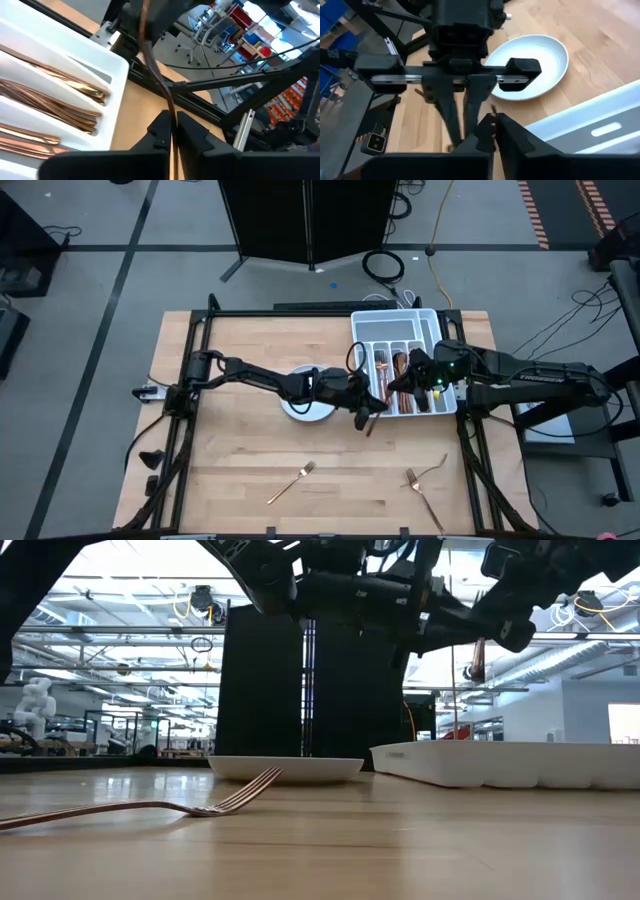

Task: Sort silverware
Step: Put the fork in the silverware tray

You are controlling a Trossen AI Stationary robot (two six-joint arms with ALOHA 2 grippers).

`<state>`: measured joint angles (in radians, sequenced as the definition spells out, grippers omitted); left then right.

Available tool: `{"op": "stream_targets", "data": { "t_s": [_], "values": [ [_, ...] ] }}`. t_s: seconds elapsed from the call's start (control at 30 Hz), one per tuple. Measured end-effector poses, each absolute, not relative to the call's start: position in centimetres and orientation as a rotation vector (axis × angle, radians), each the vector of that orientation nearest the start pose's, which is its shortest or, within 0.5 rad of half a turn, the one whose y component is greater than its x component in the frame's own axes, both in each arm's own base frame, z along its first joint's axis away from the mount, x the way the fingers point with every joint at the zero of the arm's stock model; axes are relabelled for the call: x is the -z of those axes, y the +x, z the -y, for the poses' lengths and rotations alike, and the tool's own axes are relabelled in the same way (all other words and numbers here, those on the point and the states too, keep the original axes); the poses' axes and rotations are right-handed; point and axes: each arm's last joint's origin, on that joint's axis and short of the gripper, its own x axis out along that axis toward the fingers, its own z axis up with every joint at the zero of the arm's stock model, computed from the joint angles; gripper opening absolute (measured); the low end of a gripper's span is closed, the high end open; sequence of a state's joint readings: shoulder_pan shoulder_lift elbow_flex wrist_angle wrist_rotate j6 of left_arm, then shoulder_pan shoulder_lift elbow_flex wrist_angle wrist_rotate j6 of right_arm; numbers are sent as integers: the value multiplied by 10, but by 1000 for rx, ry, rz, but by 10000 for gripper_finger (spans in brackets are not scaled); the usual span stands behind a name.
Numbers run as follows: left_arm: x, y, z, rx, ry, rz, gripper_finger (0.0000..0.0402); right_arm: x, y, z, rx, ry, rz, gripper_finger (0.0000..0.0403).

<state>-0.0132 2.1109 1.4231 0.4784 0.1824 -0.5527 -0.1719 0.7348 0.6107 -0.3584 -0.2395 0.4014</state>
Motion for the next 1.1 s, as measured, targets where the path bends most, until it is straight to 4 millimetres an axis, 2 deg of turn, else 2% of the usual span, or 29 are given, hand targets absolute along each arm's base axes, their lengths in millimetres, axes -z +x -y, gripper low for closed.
{"op": "stream_targets", "data": {
  "t_s": [0.17,0.4,0.63,0.77,0.9,1.1],
  "values": [
    [-200,477,7,84,-596,-260,5,-265,158,20,29,497,-484,49],
    [-199,477,-15,15,-730,-247,2,-265,154,26,82,427,-534,157],
    [-198,475,-44,-138,-879,-199,1,-280,134,38,373,287,-676,238],
    [-199,474,-54,-224,-986,-150,1,-285,123,41,506,267,-729,259],
    [-189,477,-58,-343,-1117,-87,1,-286,116,39,524,292,-743,265],
    [-163,506,-52,-375,-1214,-88,0,-287,109,37,530,309,-729,264]
  ]
}}
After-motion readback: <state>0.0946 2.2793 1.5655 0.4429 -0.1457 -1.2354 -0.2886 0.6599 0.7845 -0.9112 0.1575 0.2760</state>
